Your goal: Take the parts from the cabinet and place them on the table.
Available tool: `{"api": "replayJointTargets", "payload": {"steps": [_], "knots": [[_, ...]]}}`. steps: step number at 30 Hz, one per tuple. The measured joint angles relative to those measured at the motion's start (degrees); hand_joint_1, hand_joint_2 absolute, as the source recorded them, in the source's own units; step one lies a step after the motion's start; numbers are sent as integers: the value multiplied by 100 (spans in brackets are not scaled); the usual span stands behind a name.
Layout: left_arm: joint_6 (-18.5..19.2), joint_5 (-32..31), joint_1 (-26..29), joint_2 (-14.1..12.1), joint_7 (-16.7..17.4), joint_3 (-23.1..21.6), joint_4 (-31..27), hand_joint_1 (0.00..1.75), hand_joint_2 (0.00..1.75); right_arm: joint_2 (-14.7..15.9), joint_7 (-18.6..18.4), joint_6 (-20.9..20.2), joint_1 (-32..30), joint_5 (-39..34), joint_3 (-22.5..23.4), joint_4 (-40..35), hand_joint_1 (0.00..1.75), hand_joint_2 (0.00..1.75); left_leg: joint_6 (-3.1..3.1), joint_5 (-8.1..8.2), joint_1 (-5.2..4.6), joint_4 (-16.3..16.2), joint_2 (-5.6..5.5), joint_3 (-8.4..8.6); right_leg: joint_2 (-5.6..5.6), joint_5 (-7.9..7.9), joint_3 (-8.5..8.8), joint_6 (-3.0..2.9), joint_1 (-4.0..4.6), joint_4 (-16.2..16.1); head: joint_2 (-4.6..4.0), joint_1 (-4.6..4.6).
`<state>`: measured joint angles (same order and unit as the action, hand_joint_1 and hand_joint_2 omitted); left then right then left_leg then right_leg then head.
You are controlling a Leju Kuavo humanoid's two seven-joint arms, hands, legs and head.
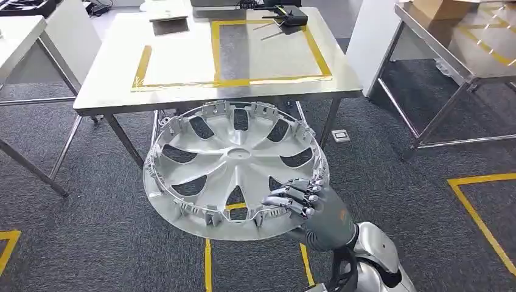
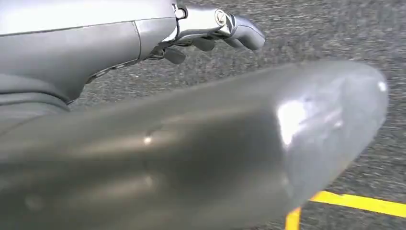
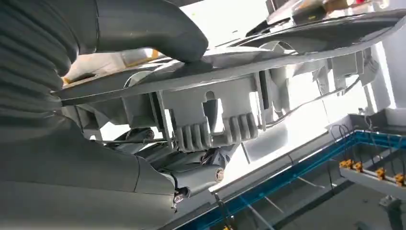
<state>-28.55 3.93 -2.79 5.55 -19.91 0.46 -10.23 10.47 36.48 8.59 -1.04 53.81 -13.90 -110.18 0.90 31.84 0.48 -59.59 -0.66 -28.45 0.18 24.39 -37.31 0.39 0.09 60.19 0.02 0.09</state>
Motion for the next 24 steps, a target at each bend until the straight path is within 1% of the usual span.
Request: {"api": "replayJointTargets", "payload": {"steps": [1,2,3,4,5,6,7,8,9,10,11,12,13,14,15,16,17,18,19,20,21,22,23,24], "knots": [[0,-2,-14,-2,0,0,0,0,0,-5,0,-2,20,-7,0,15,175,175,-52,41,-7,12,-20,11,-5,253,10,-7,12,-9,2,6],[0,0,-14,-2,7,2,-6,0,0,-13,-2,0,21,-18,2,13,175,175,-90,89,-7,54,-7,-2,-3,180,70,-24,19,-23,2,8],[-2,-2,-3,-2,4,2,-4,0,0,-13,7,0,25,-31,5,15,175,175,-131,27,-11,-14,0,94,11,142,91,-71,-7,-79,0,-3],[-7,-2,-11,-2,2,5,-7,0,0,-15,9,-9,29,-33,5,15,175,175,-166,24,-21,-16,-3,141,10,135,196,-106,-14,-87,0,2],[-9,-2,-17,-31,2,5,-9,0,0,-29,20,-11,23,-37,5,15,175,175,-177,35,-1,-148,9,76,-1,143,272,-129,-38,-128,2,1],[-11,-4,-26,-26,0,5,-11,0,0,-31,20,-15,31,-42,5,15,175,175,-199,-10,-7,-444,22,-77,-5,176,333,-163,-44,-140,0,-31],[-11,-7,-29,-28,0,7,-9,0,0,-44,30,-18,35,-46,5,18,175,175,-229,29,-2,-837,25,-342,-9,220,365,-182,-49,-143,0,-49],[-13,-9,-28,-33,0,5,-9,0,0,-48,35,-17,34,-48,7,22,175,175,-265,193,6,-1229,28,-638,-9,270,404,-190,-49,-143,2,-47],[-15,-11,-22,-33,0,5,-9,0,0,-55,50,-17,44,-63,9,35,175,175,-292,423,8,-1517,30,-894,-6,324,452,-200,-49,-142,2,-42],[-15,-15,5,-39,0,5,-4,0,0,-57,68,-17,51,-74,9,44,175,175,-292,588,9,-1634,30,-1066,9,381,516,-201,-51,-142,2,-51],[-17,-18,24,-44,4,7,-2,0,0,-59,77,-20,47,-83,9,46,175,175,-280,608,9,-1551,31,-1142,27,442,592,-194,-54,-142,2,-49],[-17,-39,30,-57,2,7,-2,0,0,-59,83,-26,41,-83,9,48,175,175,-270,480,9,-1309,31,-1131,35,507,678,-183,-57,-142,2,-49],[-17,-44,30,-61,2,7,-2,0,0,-59,83,-28,40,-85,9,48,175,175,-265,206,9,-940,32,-1060,35,574,772,-164,-63,-142,2,-53],[-17,-48,37,-74,2,7,-2,0,0,-59,83,-28,41,-87,9,48,175,175,-251,-245,10,-492,39,-974,29,648,857,-135,-66,-142,2,-51],[-17,-50,65,-72,7,7,18,0,0,-59,83,-26,54,-90,9,55,175,175,-229,-749,14,-114,57,-988,26,721,879,-97,-51,-119,2,-73],[-17,-55,39,-72,9,7,20,0,0,-59,85,-24,46,-94,11,66,175,175,-148,-636,1,-122,84,-963,51,784,919,-54,-28,-120,2,-79],[-17,-61,43,-72,13,7,17,0,0,-59,83,-22,60,-96,13,66,175,175,-111,-647,-13,-128,76,-901,46,846,922,-11,-32,-150,2,-64],[-17,-61,51,-72,15,7,17,0,0,-59,90,-20,60,-103,15,66,175,175,-67,-659,-5,-101,64,-890,50,800,1001,34,-20,-99,2,-51],[-20,-63,53,-68,13,7,20,0,0,-59,81,-22,55,-105,15,66,175,175,-18,-629,-9,-96,65,-854,49,777,1002,61,-24,-86,2,-55],[-17,-63,48,-66,13,9,13,0,0,-59,77,-24,52,-105,15,66,175,175,23,-619,13,-72,40,-776,30,761,920,89,-36,89,2,-49],[-22,-66,45,-74,9,11,11,0,0,-59,85,-24,56,-105,15,66,175,175,61,-578,13,-64,42,-720,12,700,745,127,-46,397,0,-31],[-22,-66,36,-79,9,13,11,0,0,-59,83,-24,61,-107,15,66,175,175,93,-540,12,-58,38,-681,9,749,467,148,-49,790,2,-16],[-22,-68,34,-77,9,13,11,0,0,-59,83,-24,58,-105,15,66,175,175,105,-496,8,-56,37,-645,9,893,184,152,-49,1149,2,-16],[-22,-68,37,-74,9,13,11,0,0,-59,88,-24,54,-107,15,66,175,175,111,-444,5,-56,33,-599,9,1107,-75,170,-49,1435,2,-9]]}}
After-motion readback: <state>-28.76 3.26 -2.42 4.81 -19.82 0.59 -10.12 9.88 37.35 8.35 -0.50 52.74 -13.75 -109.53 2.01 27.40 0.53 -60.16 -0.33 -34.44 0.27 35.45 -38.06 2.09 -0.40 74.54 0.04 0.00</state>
